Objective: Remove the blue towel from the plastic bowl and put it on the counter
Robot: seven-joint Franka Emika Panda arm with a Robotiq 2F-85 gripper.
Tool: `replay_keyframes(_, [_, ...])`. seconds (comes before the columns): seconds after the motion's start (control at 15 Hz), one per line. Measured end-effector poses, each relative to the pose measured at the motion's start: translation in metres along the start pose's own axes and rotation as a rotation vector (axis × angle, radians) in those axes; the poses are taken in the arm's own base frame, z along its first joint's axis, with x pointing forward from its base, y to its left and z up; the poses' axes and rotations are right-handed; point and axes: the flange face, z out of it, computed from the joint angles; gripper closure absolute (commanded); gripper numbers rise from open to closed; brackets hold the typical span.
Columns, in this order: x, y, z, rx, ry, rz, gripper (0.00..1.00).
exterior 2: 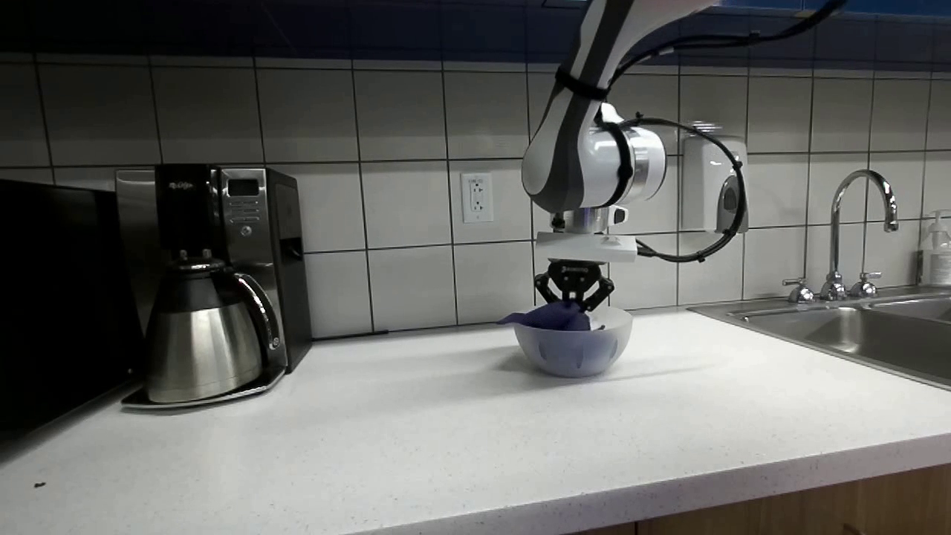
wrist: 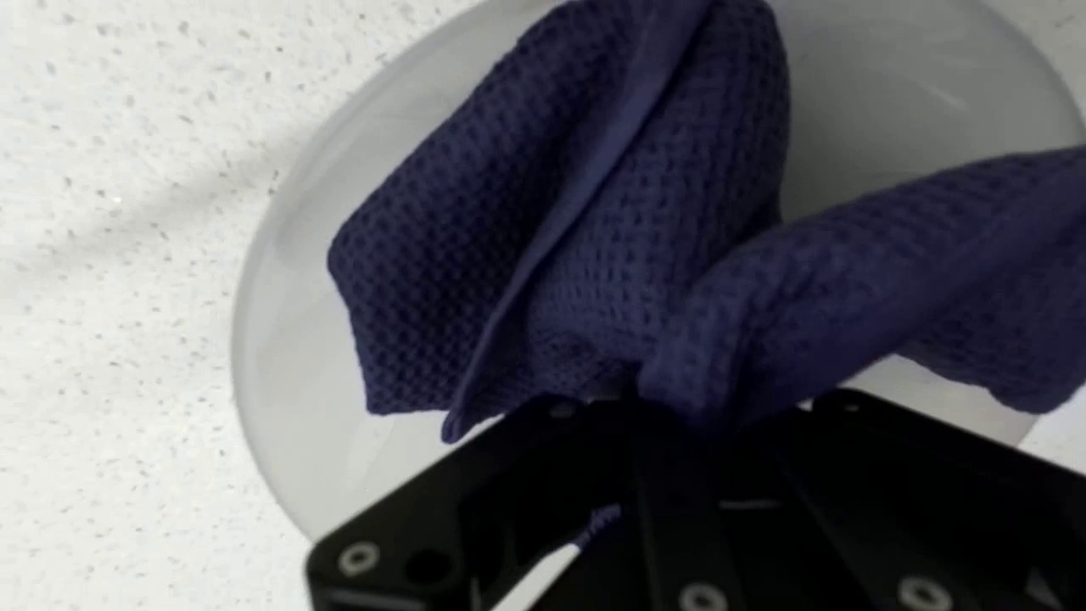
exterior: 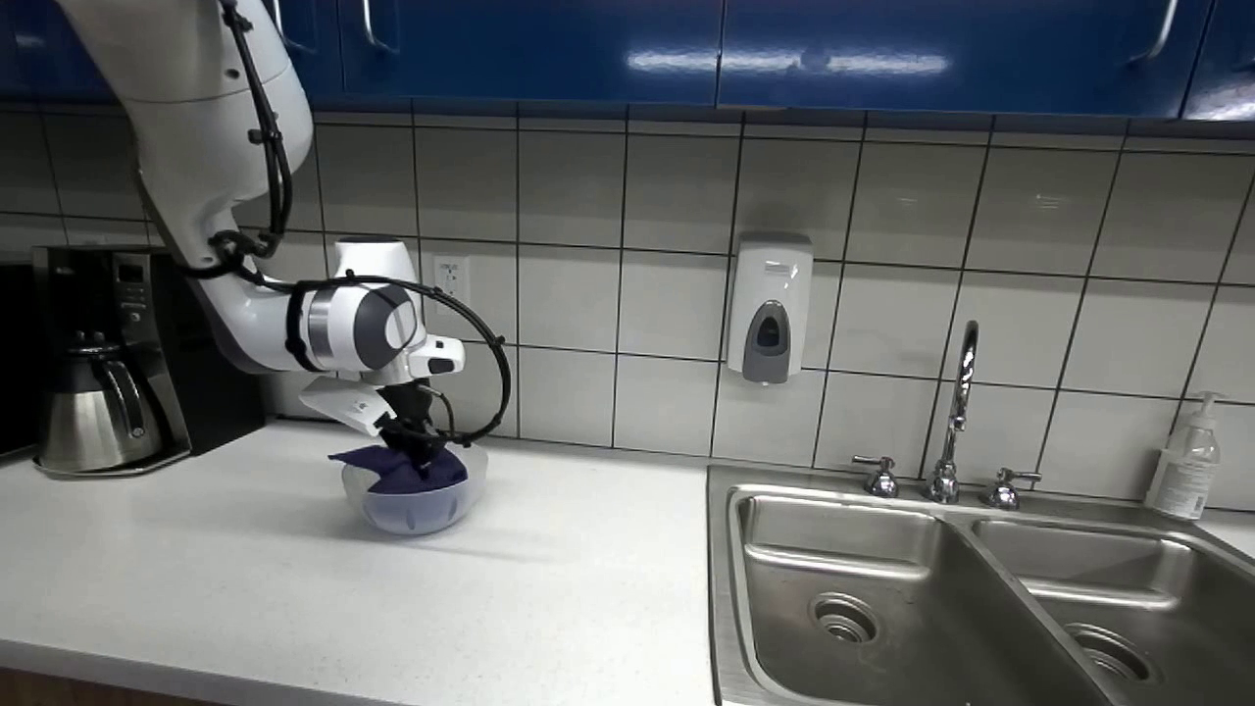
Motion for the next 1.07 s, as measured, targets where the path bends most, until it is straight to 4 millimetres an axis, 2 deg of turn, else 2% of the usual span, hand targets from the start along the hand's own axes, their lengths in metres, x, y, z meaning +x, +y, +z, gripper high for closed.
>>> replay_keyframes(0.6, [-0.023, 0.009, -0.105, 0.027, 0.12, -0.113, 0.98])
replay_keyframes(0.8, [-0.033, 0.021, -0.137, 0.03, 0.16, -0.135, 0.98])
replay_keyframes(1.07, [-0.043, 0.047, -0.181, 0.024, 0.205, -0.113, 0.98])
